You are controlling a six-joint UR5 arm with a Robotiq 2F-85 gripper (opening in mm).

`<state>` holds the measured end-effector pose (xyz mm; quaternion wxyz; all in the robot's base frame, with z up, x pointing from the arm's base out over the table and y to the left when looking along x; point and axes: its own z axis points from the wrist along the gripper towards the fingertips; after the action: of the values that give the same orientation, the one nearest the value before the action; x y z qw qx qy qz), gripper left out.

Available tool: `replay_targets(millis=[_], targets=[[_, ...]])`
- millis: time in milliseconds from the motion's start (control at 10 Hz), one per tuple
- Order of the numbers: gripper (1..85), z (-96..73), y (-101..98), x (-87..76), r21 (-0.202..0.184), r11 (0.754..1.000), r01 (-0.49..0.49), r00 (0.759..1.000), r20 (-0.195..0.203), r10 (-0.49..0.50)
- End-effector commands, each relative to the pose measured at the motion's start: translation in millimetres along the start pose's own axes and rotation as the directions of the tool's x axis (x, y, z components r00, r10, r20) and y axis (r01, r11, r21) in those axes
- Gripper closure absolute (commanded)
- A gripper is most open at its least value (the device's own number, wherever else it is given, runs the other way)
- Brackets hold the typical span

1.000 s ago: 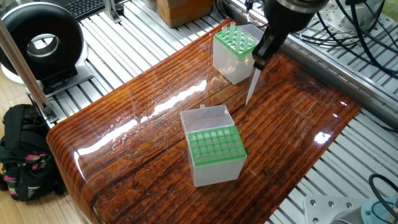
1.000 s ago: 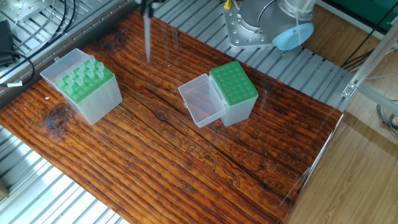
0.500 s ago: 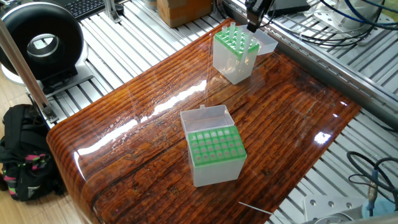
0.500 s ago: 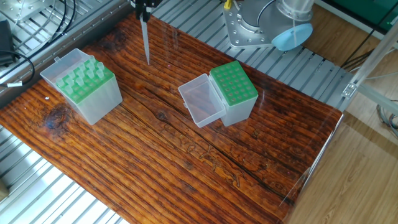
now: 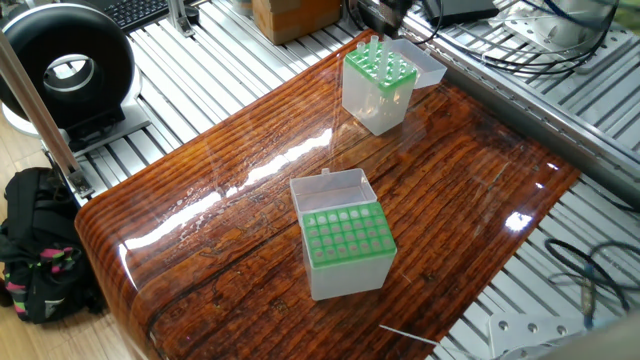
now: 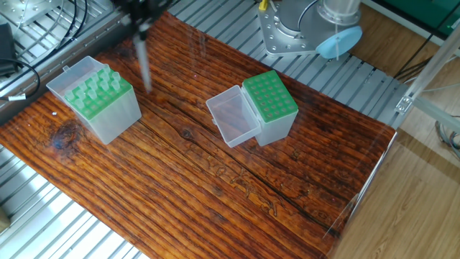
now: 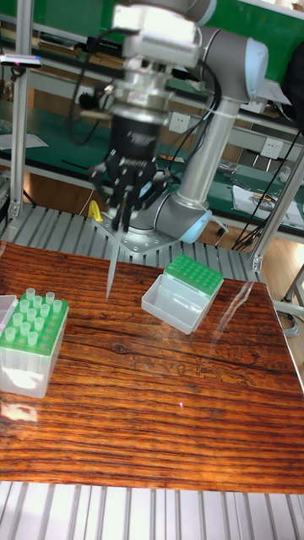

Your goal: Transfer all large pipette tips from one holder to another

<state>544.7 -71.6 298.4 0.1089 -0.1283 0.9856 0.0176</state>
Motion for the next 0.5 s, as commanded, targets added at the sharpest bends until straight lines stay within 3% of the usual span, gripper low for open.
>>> replay_targets(millis=[0, 200, 400], targets=[[78.0, 34.3, -28.5, -46.7, -0.028, 0.999, 0.036, 0.999, 0.023, -0.036], [78.0, 38.0, -33.0, -42.5, 0.009, 0.999, 0.042, 0.999, 0.001, -0.042], [78.0, 30.7, -23.7, -28.1, 0.007, 1.000, -0.007, 1.000, -0.030, 0.008]])
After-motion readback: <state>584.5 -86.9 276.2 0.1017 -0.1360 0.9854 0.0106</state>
